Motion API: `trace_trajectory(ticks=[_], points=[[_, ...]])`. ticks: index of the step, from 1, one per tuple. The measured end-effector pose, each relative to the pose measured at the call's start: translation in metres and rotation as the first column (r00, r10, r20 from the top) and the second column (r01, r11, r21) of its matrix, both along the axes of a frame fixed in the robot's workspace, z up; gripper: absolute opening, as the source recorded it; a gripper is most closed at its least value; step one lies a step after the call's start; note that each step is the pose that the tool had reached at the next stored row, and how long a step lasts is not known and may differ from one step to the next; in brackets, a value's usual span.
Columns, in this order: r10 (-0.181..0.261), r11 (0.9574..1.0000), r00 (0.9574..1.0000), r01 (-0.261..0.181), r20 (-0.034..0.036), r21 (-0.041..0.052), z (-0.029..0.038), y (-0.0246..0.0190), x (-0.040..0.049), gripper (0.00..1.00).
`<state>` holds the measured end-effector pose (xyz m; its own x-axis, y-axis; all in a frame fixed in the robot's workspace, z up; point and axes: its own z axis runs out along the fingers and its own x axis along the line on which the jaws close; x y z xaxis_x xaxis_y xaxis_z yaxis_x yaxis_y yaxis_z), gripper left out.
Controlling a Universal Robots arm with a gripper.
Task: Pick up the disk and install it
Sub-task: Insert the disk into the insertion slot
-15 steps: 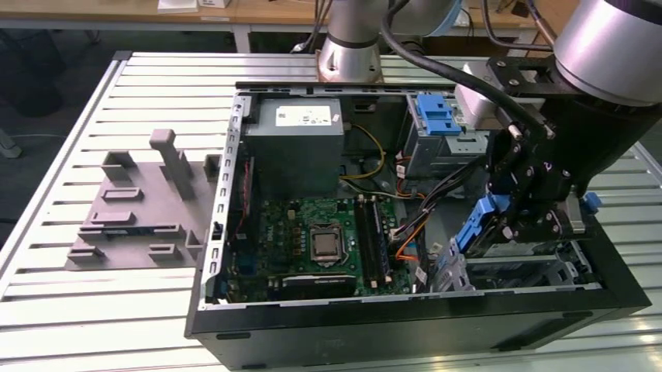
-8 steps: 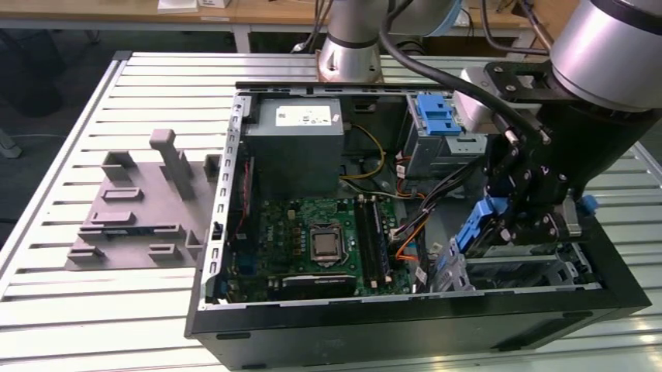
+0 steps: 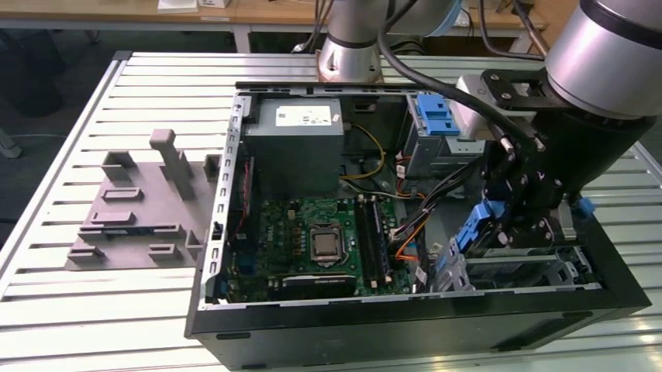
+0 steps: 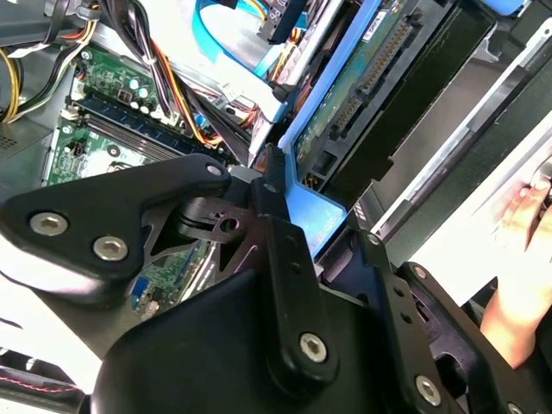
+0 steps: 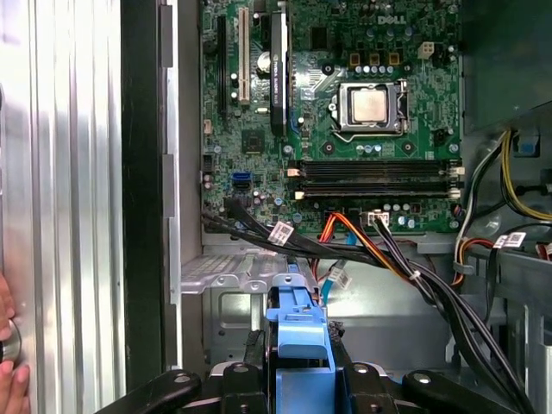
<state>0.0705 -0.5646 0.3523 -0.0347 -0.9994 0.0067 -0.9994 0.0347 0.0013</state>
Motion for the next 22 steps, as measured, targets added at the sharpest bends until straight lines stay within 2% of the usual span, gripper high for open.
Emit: trace_trajectory(ticks=[6, 14, 22], points=[[0.0, 1.0, 1.0, 0.0, -0.0001, -0.0002, -0.004, 0.0, 0.0, 0.36], [0.0, 1.0, 1.0, 0.0, 0.0, -0.0001, -0.0043, 0.0, 0.0, 0.36], [0.0, 1.0, 1.0, 0.0, 0.0002, -0.0002, -0.0095, 0.0, 0.0, 0.36]])
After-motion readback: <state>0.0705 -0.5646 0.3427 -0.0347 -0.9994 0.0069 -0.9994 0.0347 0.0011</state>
